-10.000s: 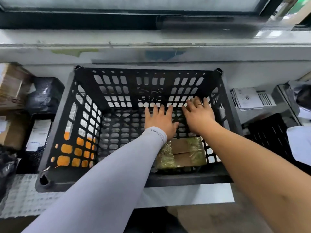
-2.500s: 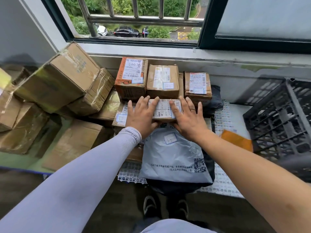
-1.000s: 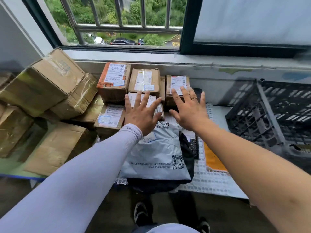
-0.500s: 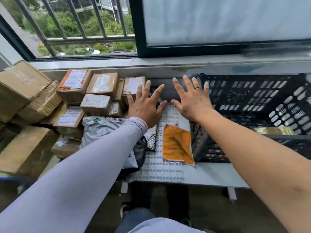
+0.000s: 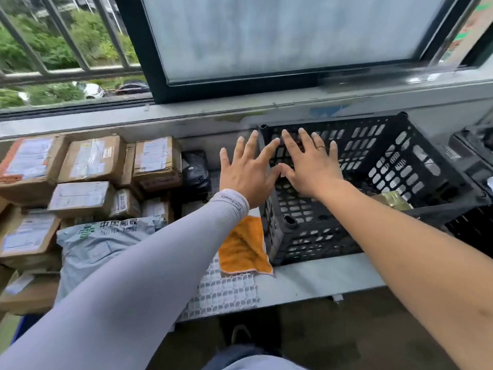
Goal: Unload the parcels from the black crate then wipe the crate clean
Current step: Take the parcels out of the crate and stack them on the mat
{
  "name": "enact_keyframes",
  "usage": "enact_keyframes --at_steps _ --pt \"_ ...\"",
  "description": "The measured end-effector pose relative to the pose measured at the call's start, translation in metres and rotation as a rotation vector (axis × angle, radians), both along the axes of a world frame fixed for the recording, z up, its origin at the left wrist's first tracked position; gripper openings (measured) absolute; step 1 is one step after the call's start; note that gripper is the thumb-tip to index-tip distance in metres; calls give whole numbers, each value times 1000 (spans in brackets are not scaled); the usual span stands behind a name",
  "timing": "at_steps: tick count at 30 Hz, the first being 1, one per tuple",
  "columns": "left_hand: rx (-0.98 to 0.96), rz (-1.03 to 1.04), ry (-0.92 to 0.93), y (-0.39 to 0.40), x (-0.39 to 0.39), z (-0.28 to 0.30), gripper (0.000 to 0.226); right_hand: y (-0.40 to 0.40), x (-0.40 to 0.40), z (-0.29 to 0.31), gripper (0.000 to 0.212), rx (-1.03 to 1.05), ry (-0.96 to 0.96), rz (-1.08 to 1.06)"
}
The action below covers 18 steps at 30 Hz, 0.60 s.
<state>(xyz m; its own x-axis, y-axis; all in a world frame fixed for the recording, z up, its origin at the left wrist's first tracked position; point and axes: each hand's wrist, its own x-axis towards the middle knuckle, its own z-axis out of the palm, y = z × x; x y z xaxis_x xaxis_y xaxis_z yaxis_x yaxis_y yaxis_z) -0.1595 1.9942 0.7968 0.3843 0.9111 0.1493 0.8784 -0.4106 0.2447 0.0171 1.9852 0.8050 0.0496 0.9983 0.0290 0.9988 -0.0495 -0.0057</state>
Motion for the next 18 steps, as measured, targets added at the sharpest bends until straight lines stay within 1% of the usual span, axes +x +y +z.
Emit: enact_keyframes --at_steps 4,6,14,18 --pt "21 -85 -70 13 27 -6 61 2 28 -4 77 -54 -56 -41" --pt "42 -101 -74 13 37 -10 61 3 42 -6 77 -84 -75 -52" --pt "12 -153 -41 13 67 -17 62 8 79 -19 77 -85 -94 44" --pt "36 -127 2 19 87 -16 63 15 103 -25 75 -84 -93 120"
